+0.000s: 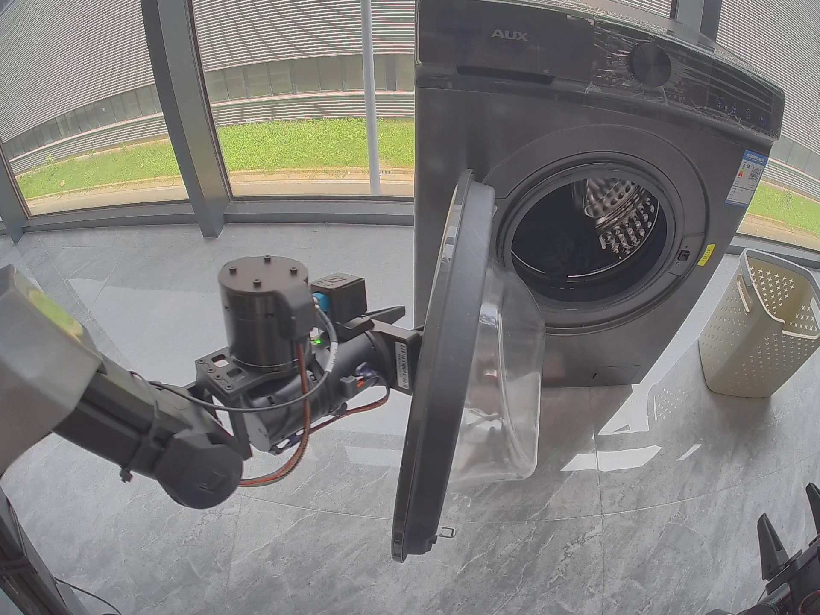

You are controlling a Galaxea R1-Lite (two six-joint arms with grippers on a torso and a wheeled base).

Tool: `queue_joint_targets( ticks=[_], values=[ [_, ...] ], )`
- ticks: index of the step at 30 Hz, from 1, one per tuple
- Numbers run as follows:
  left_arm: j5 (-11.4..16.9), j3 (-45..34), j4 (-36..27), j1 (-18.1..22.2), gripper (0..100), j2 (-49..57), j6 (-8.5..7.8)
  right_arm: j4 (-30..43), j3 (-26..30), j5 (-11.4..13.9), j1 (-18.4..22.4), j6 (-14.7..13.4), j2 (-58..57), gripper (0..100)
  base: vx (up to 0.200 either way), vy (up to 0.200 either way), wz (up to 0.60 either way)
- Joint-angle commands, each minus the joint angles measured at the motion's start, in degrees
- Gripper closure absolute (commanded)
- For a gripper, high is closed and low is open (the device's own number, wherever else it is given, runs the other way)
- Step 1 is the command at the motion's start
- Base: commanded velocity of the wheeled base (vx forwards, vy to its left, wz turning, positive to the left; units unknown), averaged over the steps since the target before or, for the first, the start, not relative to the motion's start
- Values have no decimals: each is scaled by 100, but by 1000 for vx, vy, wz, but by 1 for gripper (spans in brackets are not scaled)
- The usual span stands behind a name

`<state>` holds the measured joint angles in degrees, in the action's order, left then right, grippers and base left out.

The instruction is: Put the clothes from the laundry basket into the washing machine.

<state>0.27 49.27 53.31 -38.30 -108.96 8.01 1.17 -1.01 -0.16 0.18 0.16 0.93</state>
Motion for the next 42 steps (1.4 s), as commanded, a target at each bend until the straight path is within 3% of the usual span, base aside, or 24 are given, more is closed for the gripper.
queue_joint_targets(
  ticks=[1, 17, 24, 30, 35, 42],
  values=[
    [-9, 320, 30, -195, 100, -486, 8, -3, 40, -2, -1, 2, -93, 0, 0, 0, 0],
    [61, 1752, -242, -617, 100, -1259, 16, -3, 40, -2, -1, 2, -93, 0, 0, 0, 0],
    [26, 2157, -181, -872, 100, -1611, 210, -3, 40, -2, -1, -7, -93, 0, 0, 0, 0],
    [-27, 1963, -181, -802, 100, -1505, 227, -3, 48, -2, -1, -7, -93, 0, 0, 0, 0],
    [-36, 1330, -207, -714, 100, -881, 219, -3, 48, -2, -1, -7, -93, 0, 0, 0, 0],
    [-273, 680, -225, -599, 100, -29, 87, -3, 40, -2, -1, 2, -93, 0, 0, 0, 0]
  ],
)
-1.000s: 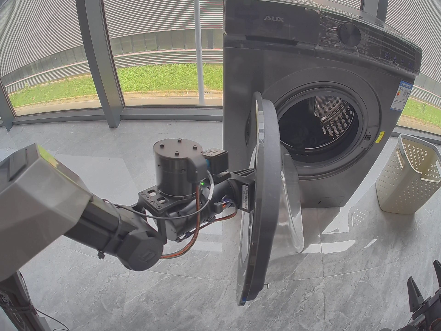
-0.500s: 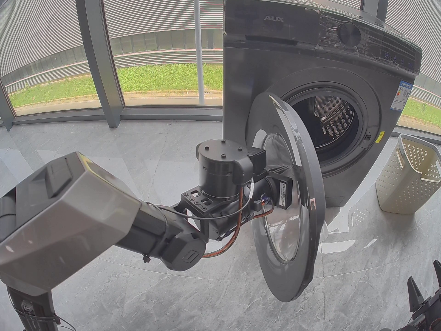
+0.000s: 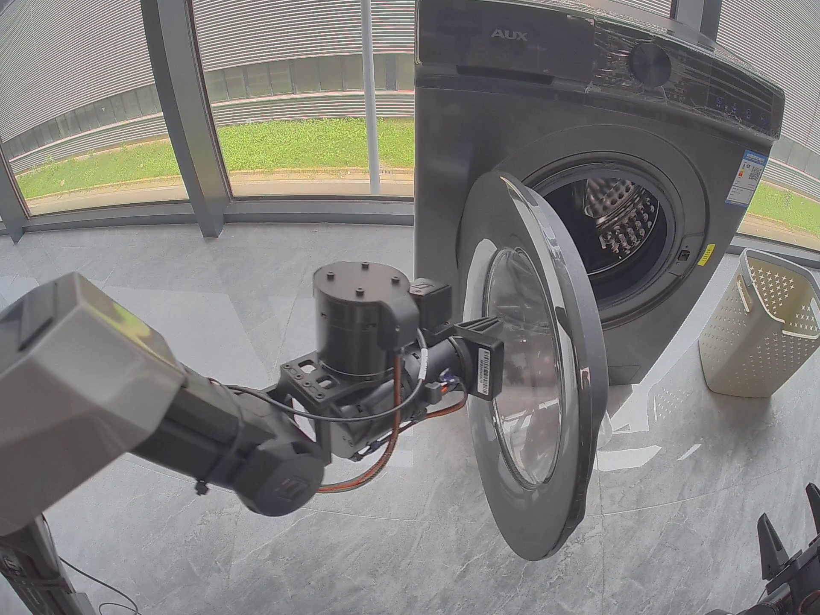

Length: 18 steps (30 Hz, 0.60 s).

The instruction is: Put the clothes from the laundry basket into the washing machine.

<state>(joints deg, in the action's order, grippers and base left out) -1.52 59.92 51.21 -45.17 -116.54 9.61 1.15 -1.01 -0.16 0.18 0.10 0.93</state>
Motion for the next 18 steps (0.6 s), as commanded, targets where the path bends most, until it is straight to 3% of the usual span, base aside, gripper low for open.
queue_joint_targets(
  ticks=[1, 10, 18],
  values=[
    [-94, -384, -15, 87, 100, 729, -73, 0, 40, -2, -1, 8, -93, 0, 0, 0, 0],
    [-103, -279, -314, 8, 100, 1142, -134, 0, 40, -2, -1, 17, -93, 0, 0, 0, 0],
    [-41, 750, -903, -45, 100, 817, -117, 8, 40, -2, -1, 25, -93, 0, 0, 0, 0]
  ],
)
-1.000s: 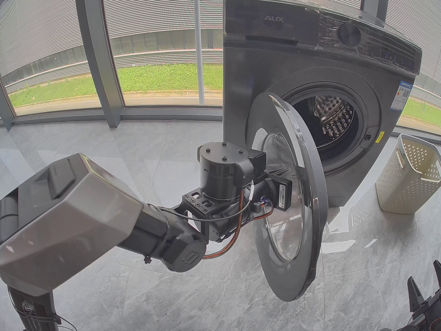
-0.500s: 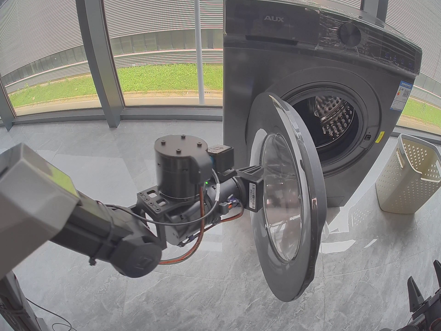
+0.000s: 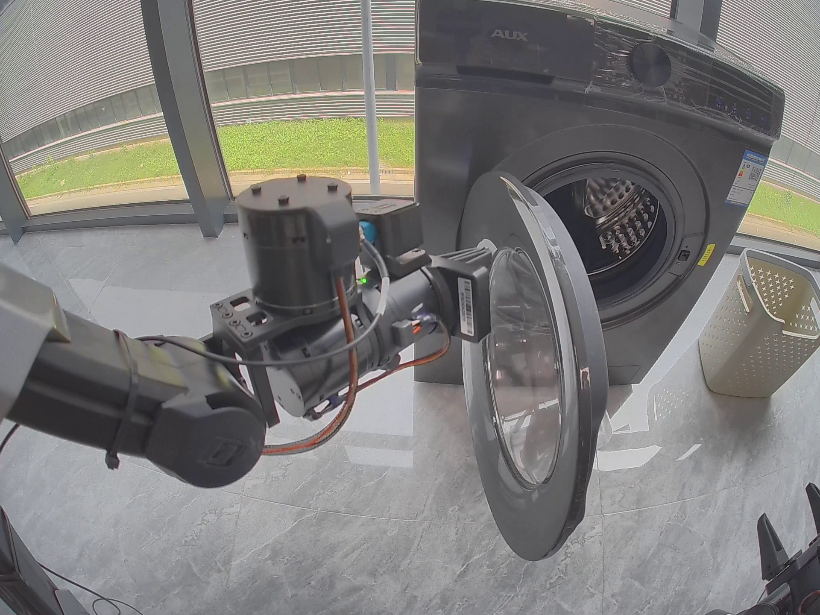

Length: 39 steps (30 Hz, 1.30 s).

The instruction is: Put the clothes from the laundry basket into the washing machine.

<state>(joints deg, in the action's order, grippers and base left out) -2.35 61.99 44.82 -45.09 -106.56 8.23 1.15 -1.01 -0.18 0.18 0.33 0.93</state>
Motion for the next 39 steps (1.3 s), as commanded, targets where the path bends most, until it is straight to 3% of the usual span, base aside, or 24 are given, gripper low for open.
queue_joint_targets(
  ticks=[1, 7, 21, 27, 30, 36, 37, 39],
  values=[
    [59, 586, -308, -70, 100, -199, 21, 8, 40, 1, -1, 2, -93, 0, 0, 0, 0],
    [59, 1237, -369, -360, 100, -840, 74, 0, 40, 1, -1, -7, -93, 0, 0, 0, 0],
    [42, 2124, -316, -448, 100, -1728, 74, 0, 40, 1, -1, -15, -93, 0, 0, 0, 0],
    [-72, 1966, -387, -219, 100, -1675, 74, 0, 40, 1, -1, -24, -93, 0, 0, 0, 0],
    [-257, 1535, -404, 1, 100, -1473, 12, 0, 40, 1, -1, -24, -93, 0, 0, 0, 0],
    [-222, 648, -396, 203, 100, -752, -41, 0, 40, 1, -1, -24, -93, 0, 0, 0, 0],
    [-222, 630, -396, 203, 0, -735, -49, 0, 40, 1, -1, -15, -93, 0, 0, 0, 0],
    [-213, 481, -387, 203, 0, -577, -41, 0, 40, 1, -1, -15, -93, 0, 0, 0, 0]
  ],
)
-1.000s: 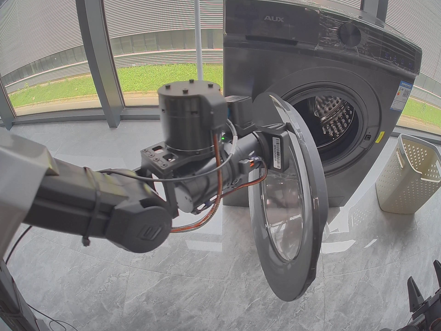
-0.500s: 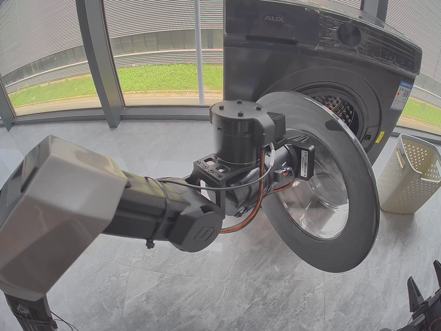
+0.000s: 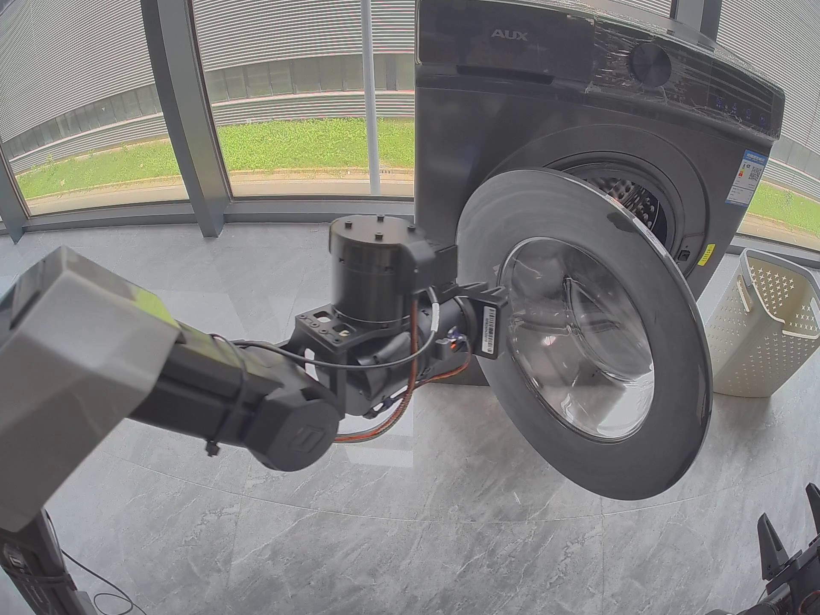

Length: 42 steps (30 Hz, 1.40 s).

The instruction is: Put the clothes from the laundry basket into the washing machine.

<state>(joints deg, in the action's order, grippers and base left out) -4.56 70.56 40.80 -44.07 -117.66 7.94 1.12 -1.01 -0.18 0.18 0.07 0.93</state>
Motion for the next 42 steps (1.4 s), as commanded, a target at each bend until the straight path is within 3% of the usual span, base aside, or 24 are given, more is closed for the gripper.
queue_joint_targets(
  ticks=[1, 9, 17, 25, 29, 34, 42],
  values=[
    [8, -420, 24, 100, 0, 569, -11, 2, 40, 1, -1, 10, -93, 0, 0, 0, 0],
    [16, -376, 51, 91, 0, 648, -11, 2, 40, 1, -1, 10, -93, 0, 0, 0, 0],
    [52, 1065, -99, 241, 0, -178, -3, 2, 40, 1, -1, 19, -93, 0, 0, 0, 0],
    [104, 2340, -468, 285, 0, -1154, 112, 2, 40, 1, -1, 10, -93, 0, 0, 0, 0],
    [113, 2955, -793, 276, 0, -1523, 103, 2, 40, 1, -1, 19, -93, 0, 0, 0, 0],
    [183, 4361, -1646, 302, 0, -2094, 120, 2, 40, 9, -1, 19, -93, 0, 0, 0, 0],
    [96, 4403, -1698, 311, 0, -2182, 129, 2, 40, 1, -1, 10, -93, 0, 0, 0, 0]
  ],
)
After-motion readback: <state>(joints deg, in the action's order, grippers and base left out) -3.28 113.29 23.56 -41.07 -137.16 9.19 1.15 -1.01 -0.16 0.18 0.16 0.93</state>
